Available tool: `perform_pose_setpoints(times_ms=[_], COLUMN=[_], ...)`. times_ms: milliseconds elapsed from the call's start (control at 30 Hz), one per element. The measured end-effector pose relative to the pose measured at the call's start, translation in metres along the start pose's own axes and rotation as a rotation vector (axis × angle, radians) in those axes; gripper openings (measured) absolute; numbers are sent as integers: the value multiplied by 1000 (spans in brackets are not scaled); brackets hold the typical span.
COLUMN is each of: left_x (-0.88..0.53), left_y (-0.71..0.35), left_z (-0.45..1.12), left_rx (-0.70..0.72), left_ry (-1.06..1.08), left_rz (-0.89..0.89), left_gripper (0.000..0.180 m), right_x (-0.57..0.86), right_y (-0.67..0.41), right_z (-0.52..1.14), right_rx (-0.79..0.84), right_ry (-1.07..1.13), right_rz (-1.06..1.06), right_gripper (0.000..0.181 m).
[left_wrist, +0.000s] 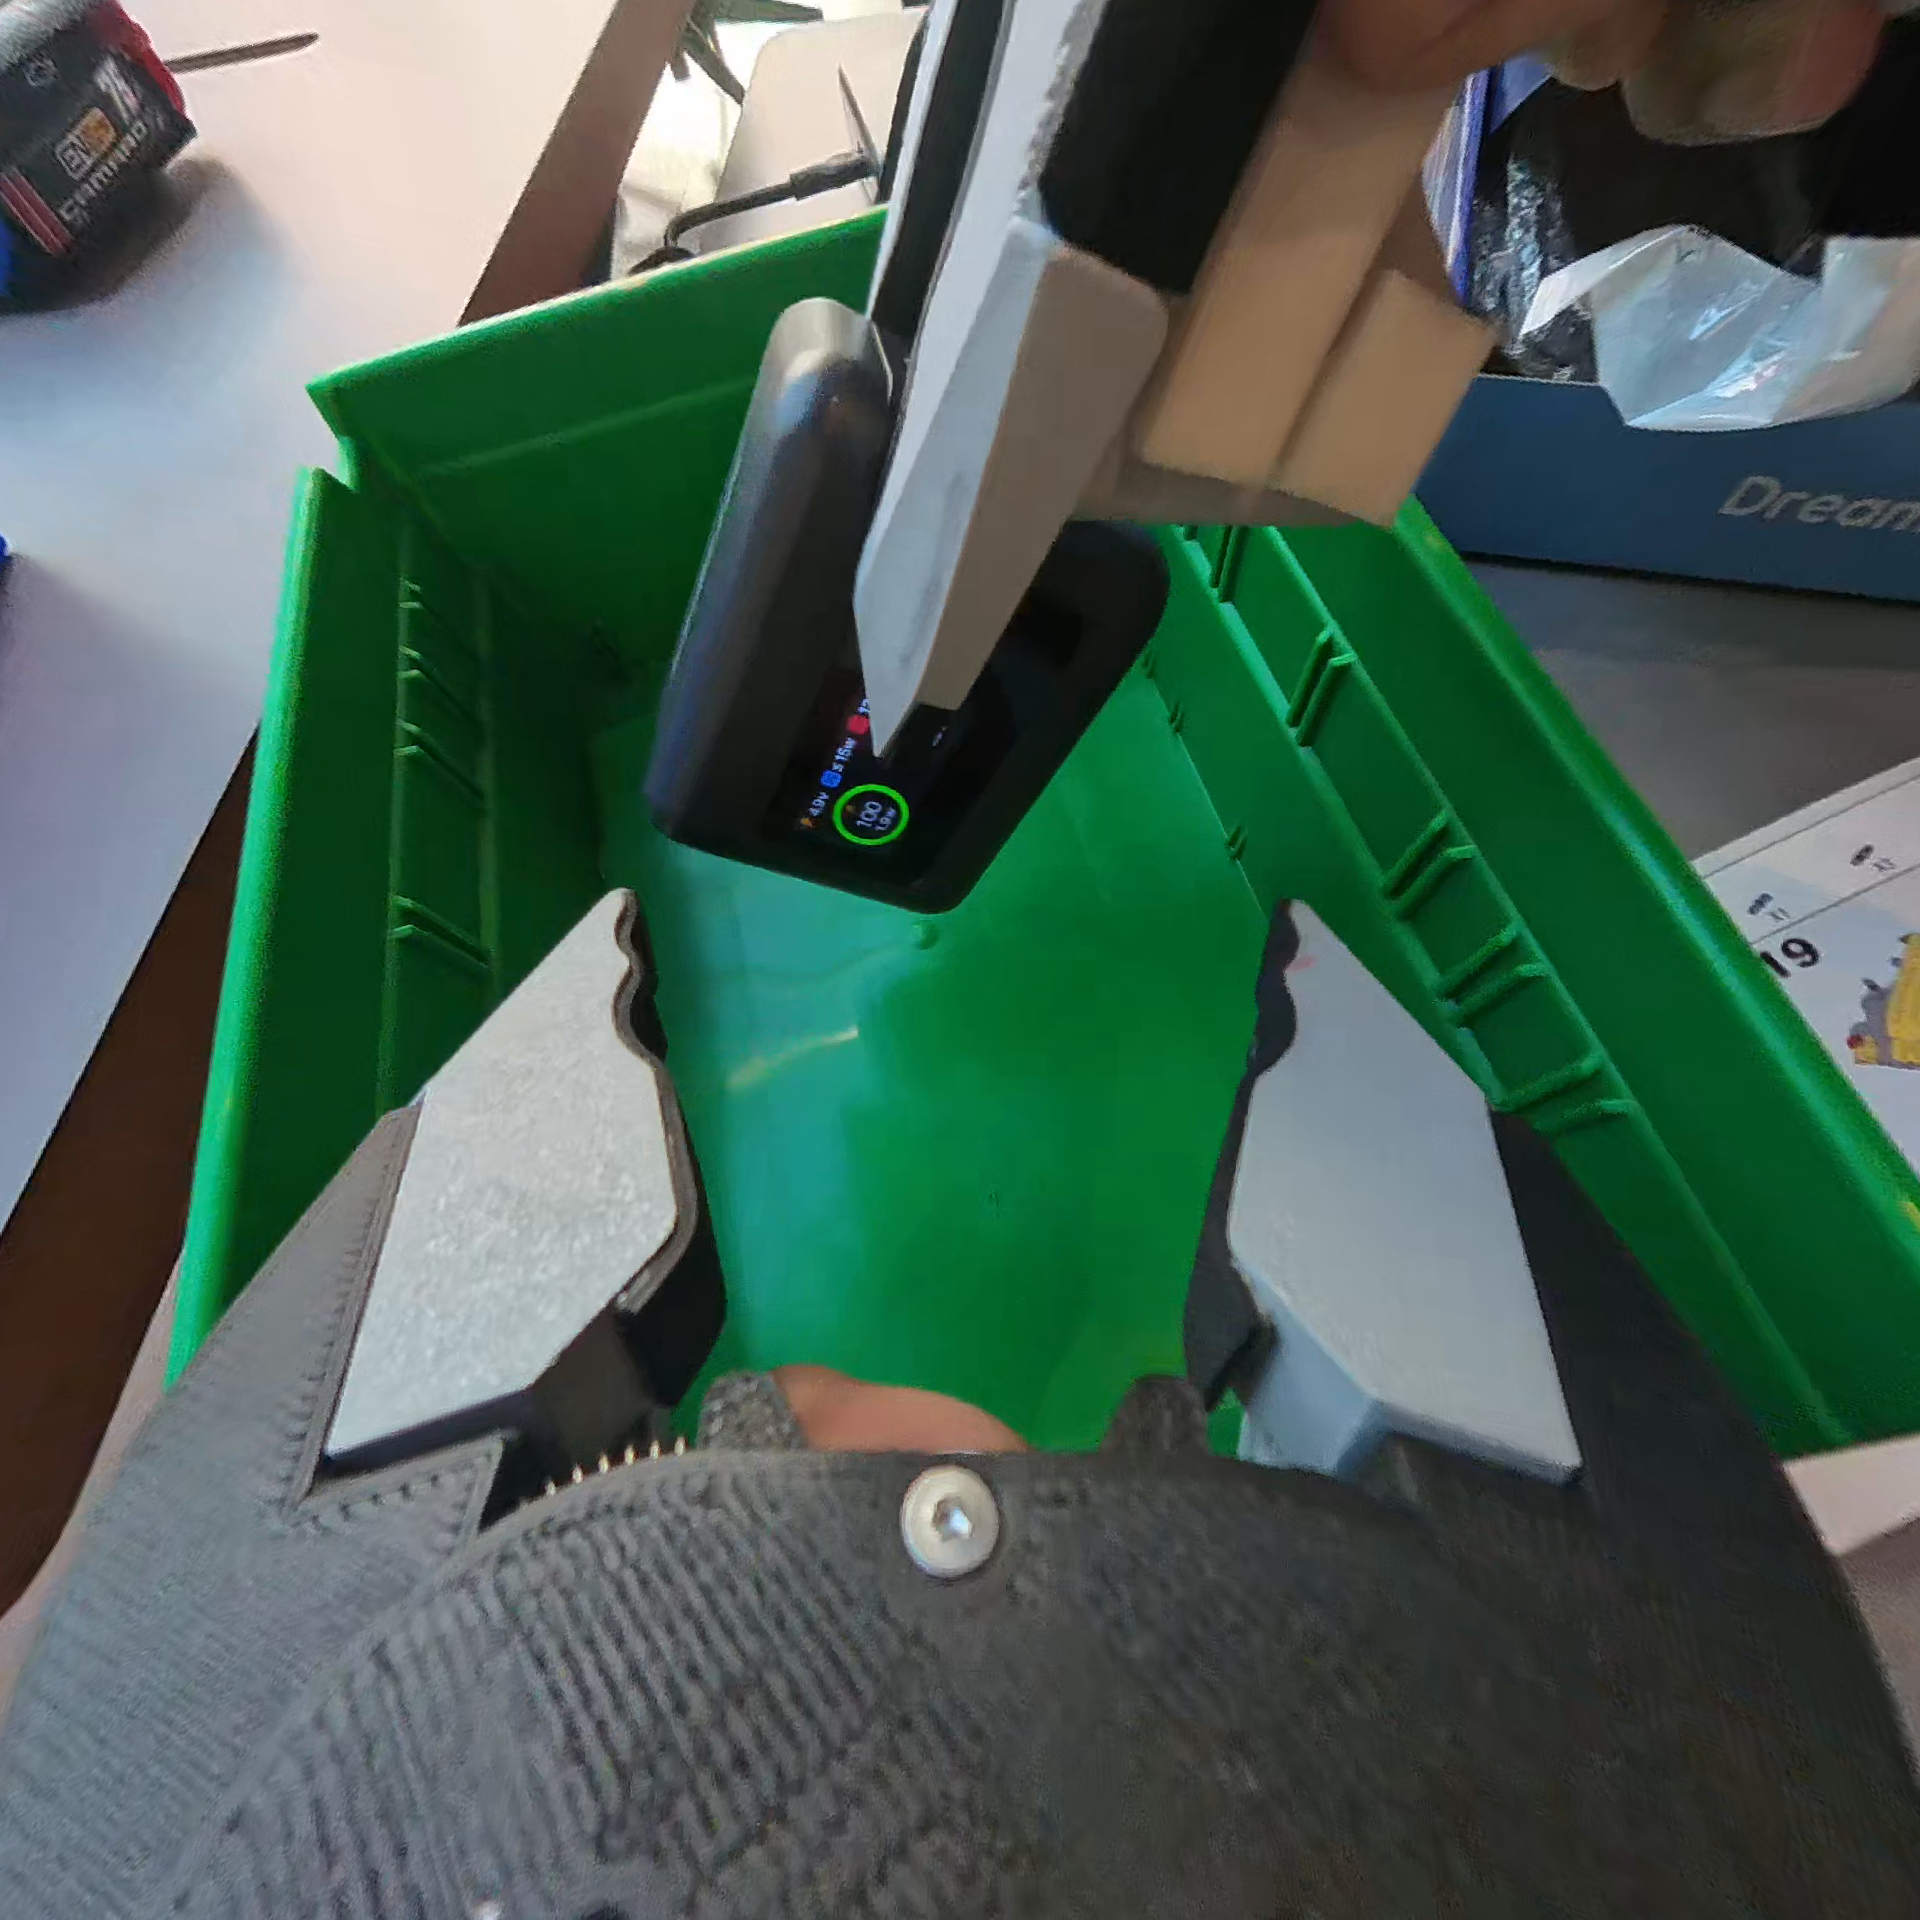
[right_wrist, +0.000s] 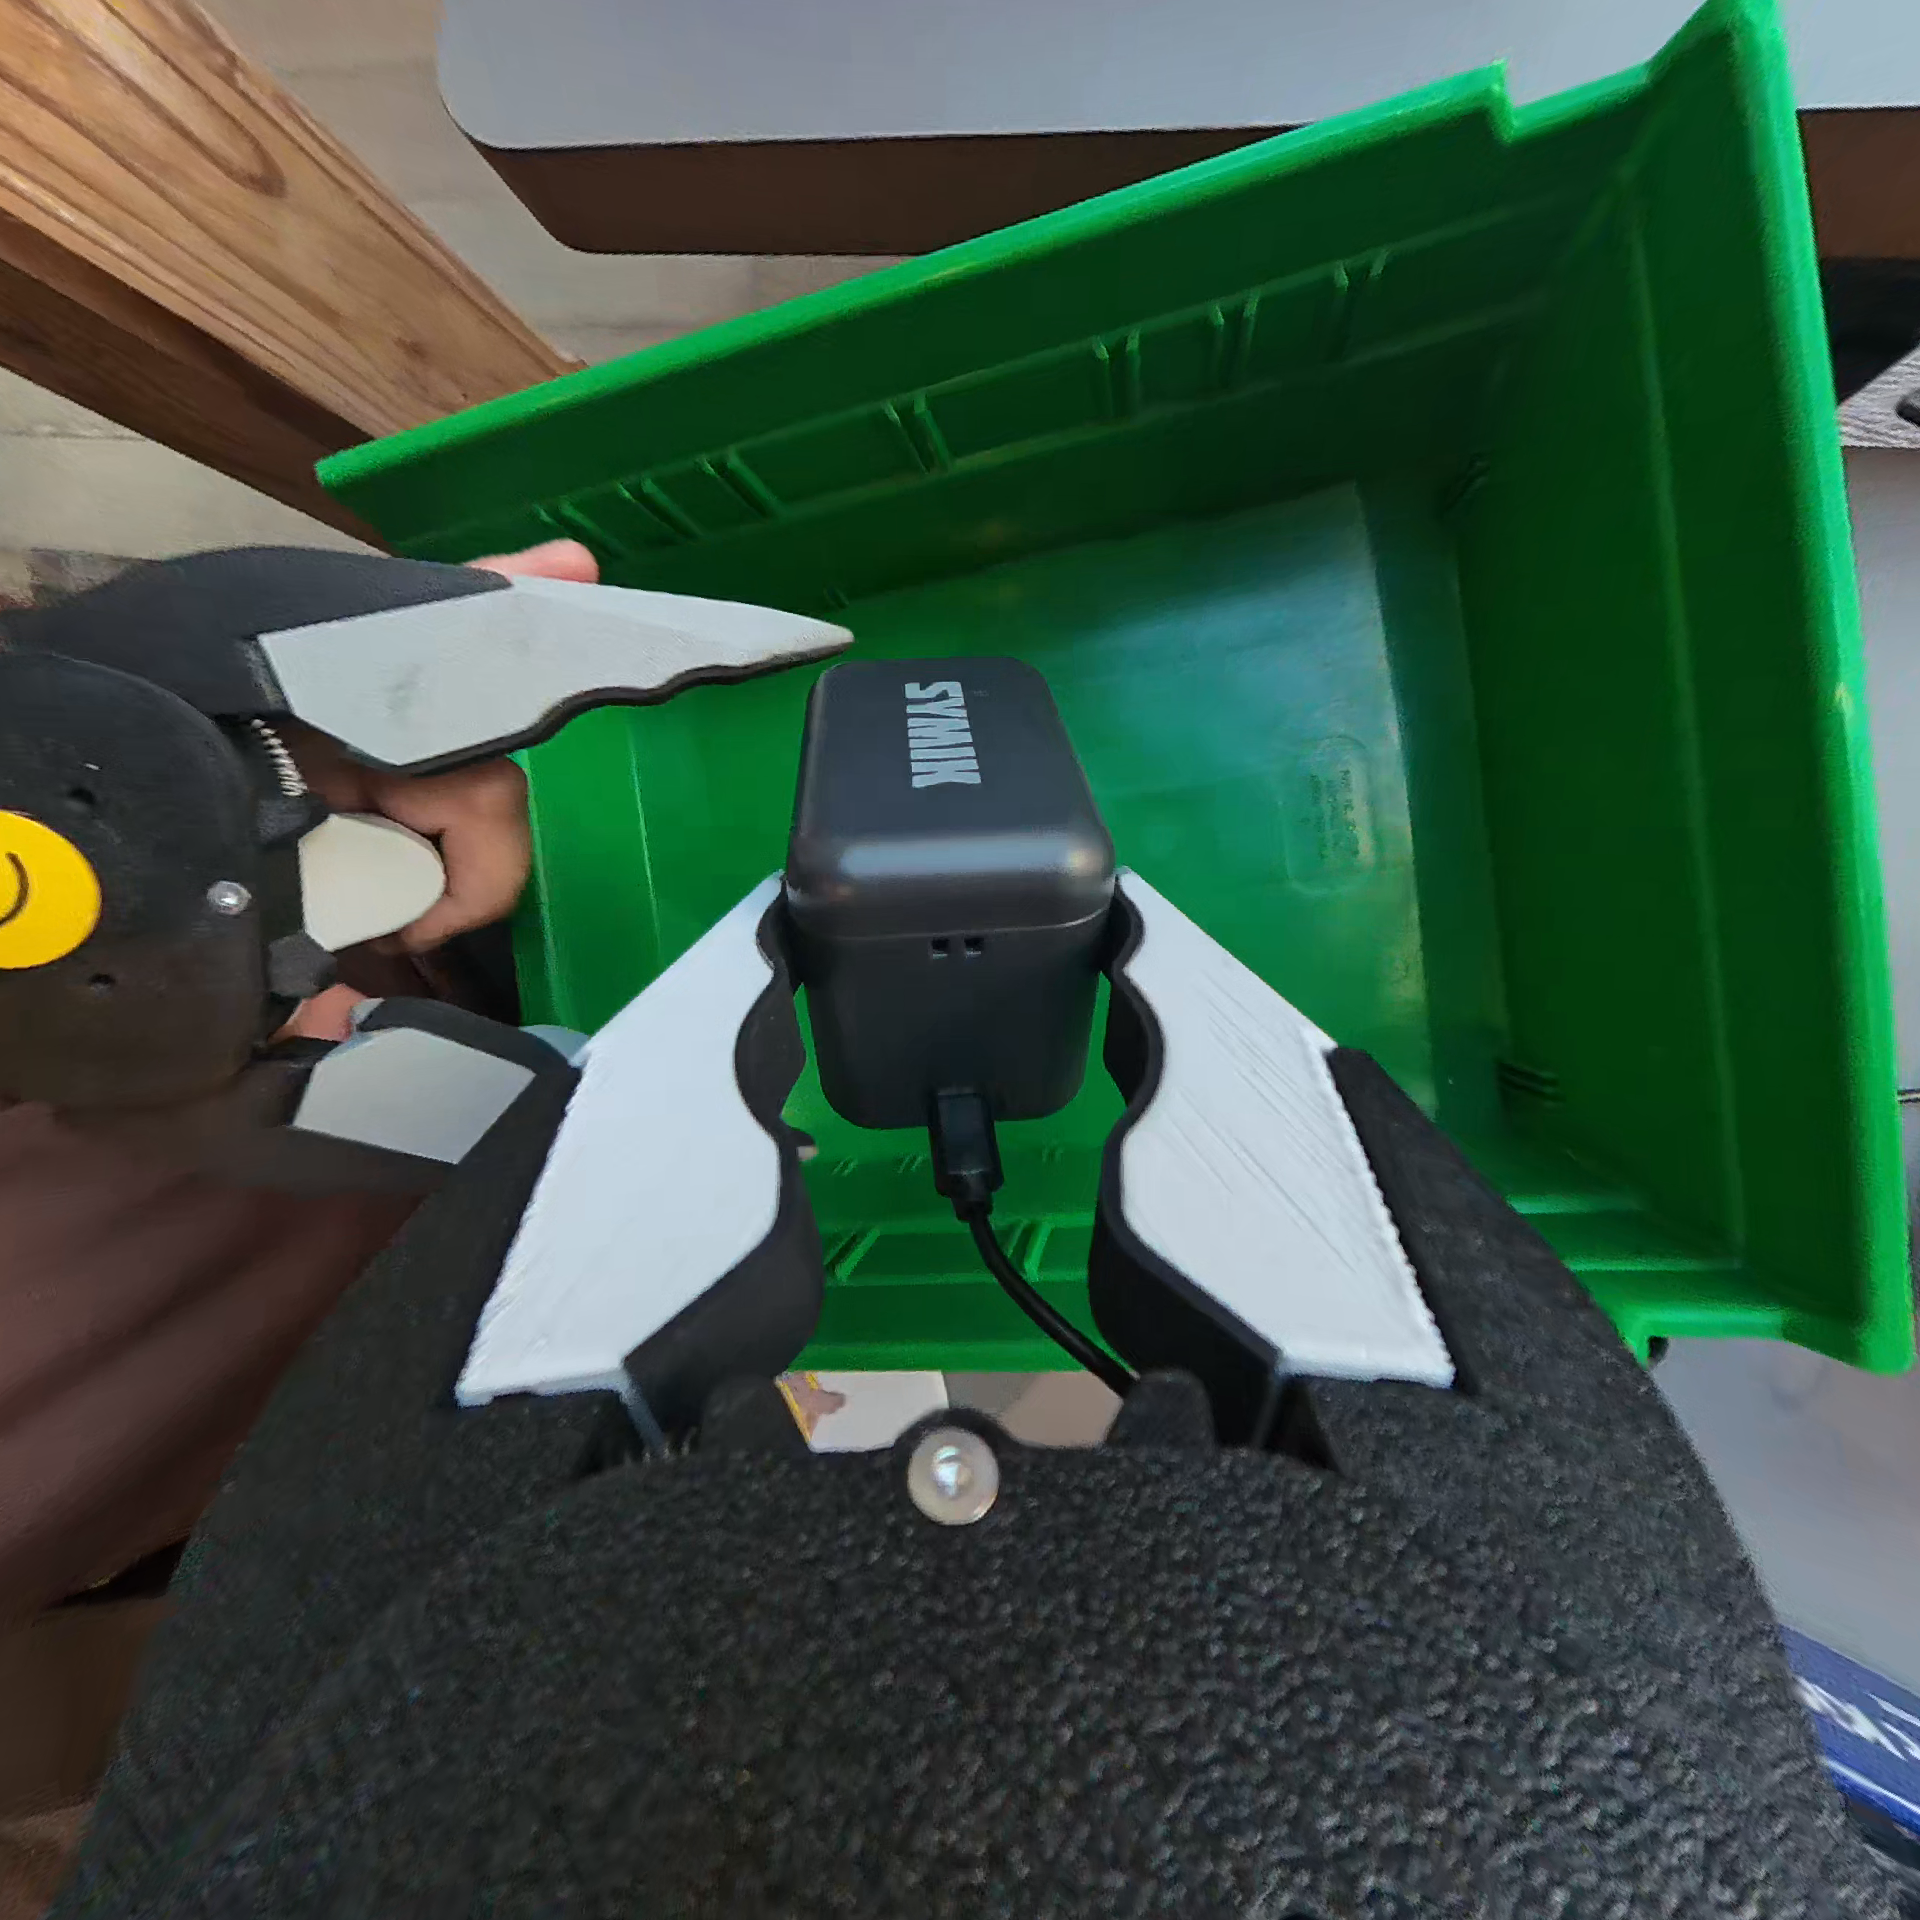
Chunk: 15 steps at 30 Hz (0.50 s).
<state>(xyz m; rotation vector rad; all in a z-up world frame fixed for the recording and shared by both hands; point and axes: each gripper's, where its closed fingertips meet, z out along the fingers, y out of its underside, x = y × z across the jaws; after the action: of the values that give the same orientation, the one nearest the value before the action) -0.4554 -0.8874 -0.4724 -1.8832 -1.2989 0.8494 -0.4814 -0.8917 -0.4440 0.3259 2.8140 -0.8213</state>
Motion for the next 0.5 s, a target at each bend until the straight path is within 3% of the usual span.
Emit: perform_pose_setpoints(times_ms=[133,300,500], left_x=[-10,-19,-28], left_y=[-13,-35,-45], left_z=[1,3,19], left_rx=[38,110,86], left_ry=[-61,-120,-138], left_rz=[-78,-178,-209], left_gripper=[106,104,105], right_x=[-2,3,17], right_y=[-12,-36,-48], right_z=[-8,-32,-59], right_rx=[137,430,680], right_ry=[-48,-95,-134], right_rz=[55,160,259], right_gripper=[55,55,55])
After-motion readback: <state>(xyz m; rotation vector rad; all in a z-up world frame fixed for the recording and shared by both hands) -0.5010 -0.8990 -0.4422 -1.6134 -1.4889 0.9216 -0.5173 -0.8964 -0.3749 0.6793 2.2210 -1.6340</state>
